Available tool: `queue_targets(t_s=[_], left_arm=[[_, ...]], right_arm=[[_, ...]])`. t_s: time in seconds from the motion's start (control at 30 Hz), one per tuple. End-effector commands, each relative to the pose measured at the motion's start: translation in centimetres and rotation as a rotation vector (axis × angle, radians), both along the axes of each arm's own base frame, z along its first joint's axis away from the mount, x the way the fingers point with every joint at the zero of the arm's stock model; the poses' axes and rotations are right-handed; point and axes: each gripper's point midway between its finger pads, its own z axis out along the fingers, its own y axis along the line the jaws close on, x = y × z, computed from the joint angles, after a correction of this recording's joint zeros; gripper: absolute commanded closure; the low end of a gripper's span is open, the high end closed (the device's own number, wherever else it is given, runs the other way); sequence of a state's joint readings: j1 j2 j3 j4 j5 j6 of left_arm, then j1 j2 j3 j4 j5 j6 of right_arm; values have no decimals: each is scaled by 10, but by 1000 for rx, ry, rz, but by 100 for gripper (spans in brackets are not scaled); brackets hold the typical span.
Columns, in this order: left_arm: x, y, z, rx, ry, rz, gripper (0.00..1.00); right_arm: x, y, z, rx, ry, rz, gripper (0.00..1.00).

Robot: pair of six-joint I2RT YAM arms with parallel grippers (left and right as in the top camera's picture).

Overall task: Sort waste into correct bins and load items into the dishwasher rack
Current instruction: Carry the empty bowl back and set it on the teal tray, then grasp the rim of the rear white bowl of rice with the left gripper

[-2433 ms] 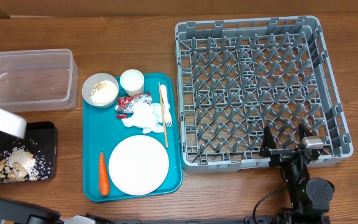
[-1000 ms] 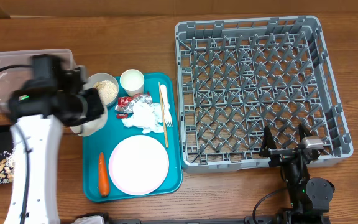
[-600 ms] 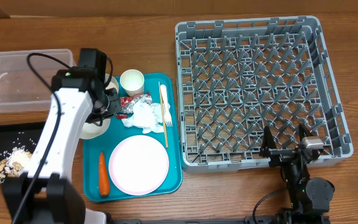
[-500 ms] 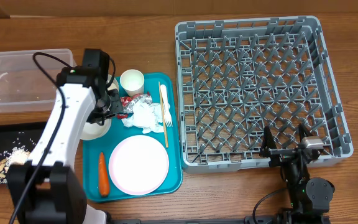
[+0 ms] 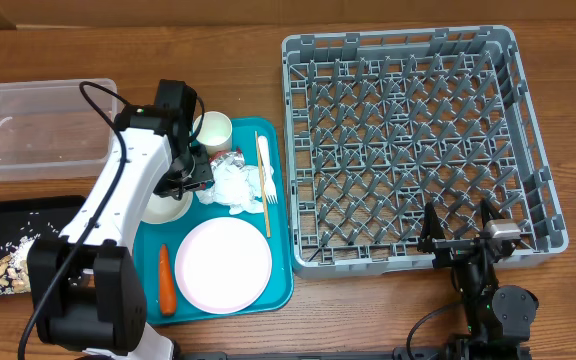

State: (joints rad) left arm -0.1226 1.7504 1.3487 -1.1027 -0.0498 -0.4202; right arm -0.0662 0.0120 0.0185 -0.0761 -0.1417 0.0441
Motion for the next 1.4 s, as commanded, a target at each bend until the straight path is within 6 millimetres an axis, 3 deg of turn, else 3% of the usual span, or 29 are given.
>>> queue_targets(t_s=[0.0,0.27,0.5,0.63,0.8,1.03,1.1,1.13,1.23,1.37], left_arm=[[-1,3,-6,21,11,23,96],[-1,20,-7,117,0,46,96],[-3,19,-15,113,5,45,96],[-4,19,-20,113,5,44,89],[-1,16,-20,93,-6,43,91],[8,14,-11,86,-33,26,78],[18,14,1,86,-68,18,73],[25,13,7,86,-89,9,65],[48,16,26,107,-179,1,51],[70,18,35,124,-266,-46,43]], right_arm=[[0,-3,-2,-8,-3,-16,0],[0,-3,-2,-8,-3,-16,0],[0,-3,-2,-8,-3,-16,0],[0,-3,-2,-8,-3,-16,0],[0,-3,-2,-8,-3,-16,0],[0,-3,-2,-8,-3,-16,0],[0,-3,-2,-8,-3,-16,0],[0,-3,-2,-8,-3,-16,0],[0,-3,-2,-8,-3,-16,0],[0,-3,-2,-8,-3,-16,0]])
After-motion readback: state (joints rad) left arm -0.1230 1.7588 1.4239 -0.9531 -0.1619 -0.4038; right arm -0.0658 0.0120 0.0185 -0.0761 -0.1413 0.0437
